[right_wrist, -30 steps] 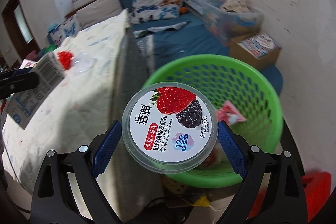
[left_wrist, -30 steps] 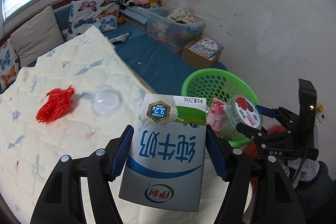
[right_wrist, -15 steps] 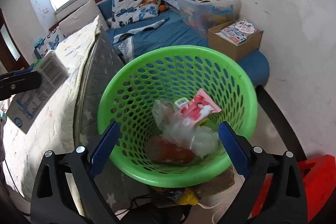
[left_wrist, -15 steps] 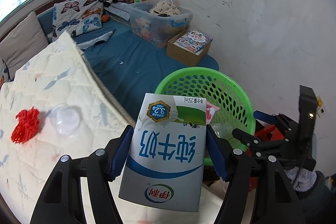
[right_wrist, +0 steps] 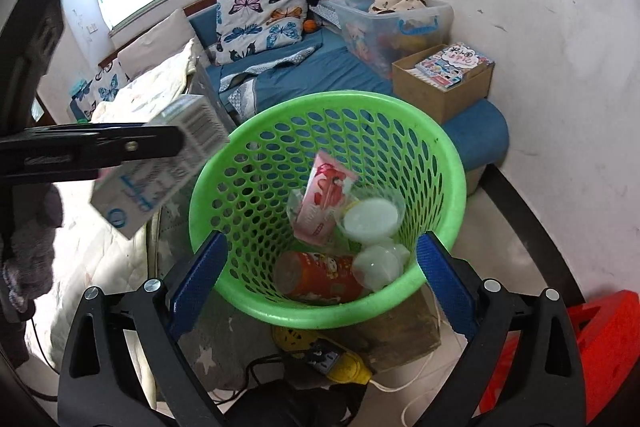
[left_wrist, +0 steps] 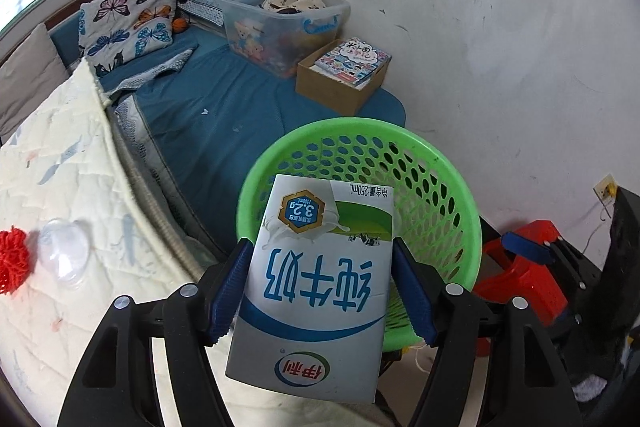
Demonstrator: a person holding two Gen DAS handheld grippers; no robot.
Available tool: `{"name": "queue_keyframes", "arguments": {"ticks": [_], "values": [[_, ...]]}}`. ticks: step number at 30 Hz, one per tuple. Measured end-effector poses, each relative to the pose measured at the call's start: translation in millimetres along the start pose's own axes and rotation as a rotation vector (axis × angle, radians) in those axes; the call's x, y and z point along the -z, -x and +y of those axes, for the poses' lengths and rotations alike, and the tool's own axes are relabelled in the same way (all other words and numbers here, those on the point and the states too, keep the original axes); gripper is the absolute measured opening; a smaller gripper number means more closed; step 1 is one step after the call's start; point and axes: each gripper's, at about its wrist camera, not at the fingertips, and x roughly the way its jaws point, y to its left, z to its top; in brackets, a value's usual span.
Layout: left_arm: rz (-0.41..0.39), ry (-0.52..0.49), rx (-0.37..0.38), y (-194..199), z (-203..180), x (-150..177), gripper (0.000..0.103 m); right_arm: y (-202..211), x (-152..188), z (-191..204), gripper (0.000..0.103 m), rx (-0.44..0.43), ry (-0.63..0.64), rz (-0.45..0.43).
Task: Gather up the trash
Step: 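Open the left tool over the green basket to drop the milk carton, then move the left tool back over the bed and grasp the red mesh net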
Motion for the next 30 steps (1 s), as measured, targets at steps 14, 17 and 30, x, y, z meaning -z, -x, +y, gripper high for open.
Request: {"name": "queue_keyframes", "arguments": {"ticks": [14,17,30], "values": [[-0.001,0.003,0.035,-16.3,-15.8,-6.3,0.076,6.2,1.8,-8.1,0.095,-0.003,-0.023,-0.011],[-0.009,0.0,0.027,-9.0,-13.6,-1.5,0.076,7.5,1.2,-4.1,0.095,-0.009,-0.017,-0.015],[-0.087,0.067,-0.15,55.9,59.3,26.9,0.076,9.4,-15.3,44.6,0.095,-0.08,0.048,-0.036]]}}
